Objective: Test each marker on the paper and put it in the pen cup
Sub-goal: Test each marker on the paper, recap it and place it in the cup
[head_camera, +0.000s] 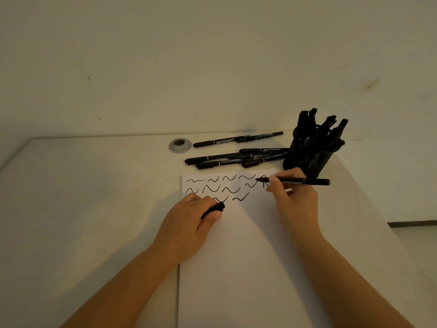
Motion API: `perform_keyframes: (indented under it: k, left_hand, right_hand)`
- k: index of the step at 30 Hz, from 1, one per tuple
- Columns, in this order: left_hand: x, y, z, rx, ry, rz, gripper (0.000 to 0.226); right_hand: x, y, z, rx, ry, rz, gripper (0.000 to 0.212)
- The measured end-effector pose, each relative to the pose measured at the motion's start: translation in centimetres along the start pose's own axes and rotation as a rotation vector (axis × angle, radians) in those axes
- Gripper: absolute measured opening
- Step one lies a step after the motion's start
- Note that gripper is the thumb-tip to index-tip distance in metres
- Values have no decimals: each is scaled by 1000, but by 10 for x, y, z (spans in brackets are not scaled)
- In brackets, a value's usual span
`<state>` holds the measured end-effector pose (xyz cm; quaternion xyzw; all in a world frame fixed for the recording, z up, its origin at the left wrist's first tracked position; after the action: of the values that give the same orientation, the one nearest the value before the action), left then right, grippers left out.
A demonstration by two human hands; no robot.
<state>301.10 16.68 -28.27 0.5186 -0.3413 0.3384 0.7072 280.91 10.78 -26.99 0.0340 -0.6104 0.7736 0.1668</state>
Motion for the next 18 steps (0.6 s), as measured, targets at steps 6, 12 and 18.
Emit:
perform_keyframes:
  k: [6, 12, 18]
  left_hand:
    - [0, -2, 0, -1, 7, 10, 21]
    - [0, -1, -3, -14, 22, -9, 27]
    - [-1, 1, -1, -21, 9, -30, 37]
  right_hand:
    - [-6, 12, -9, -309, -71, 266, 9]
    - [-29, 15, -25, -405, -151, 646, 28]
    - [-32, 12, -29, -327, -225, 666, 36]
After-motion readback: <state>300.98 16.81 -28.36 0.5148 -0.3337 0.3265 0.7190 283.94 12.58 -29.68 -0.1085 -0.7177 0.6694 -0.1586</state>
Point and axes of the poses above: each hand's wrist, its own z-axis towards the middle knuckle, its own x-axis out of the back of the hand, y = z × x, the point moved 7 cm from there along z, towards the middle knuckle, and after that the axes turned 3 degrees about z, right-handed, at the moved point
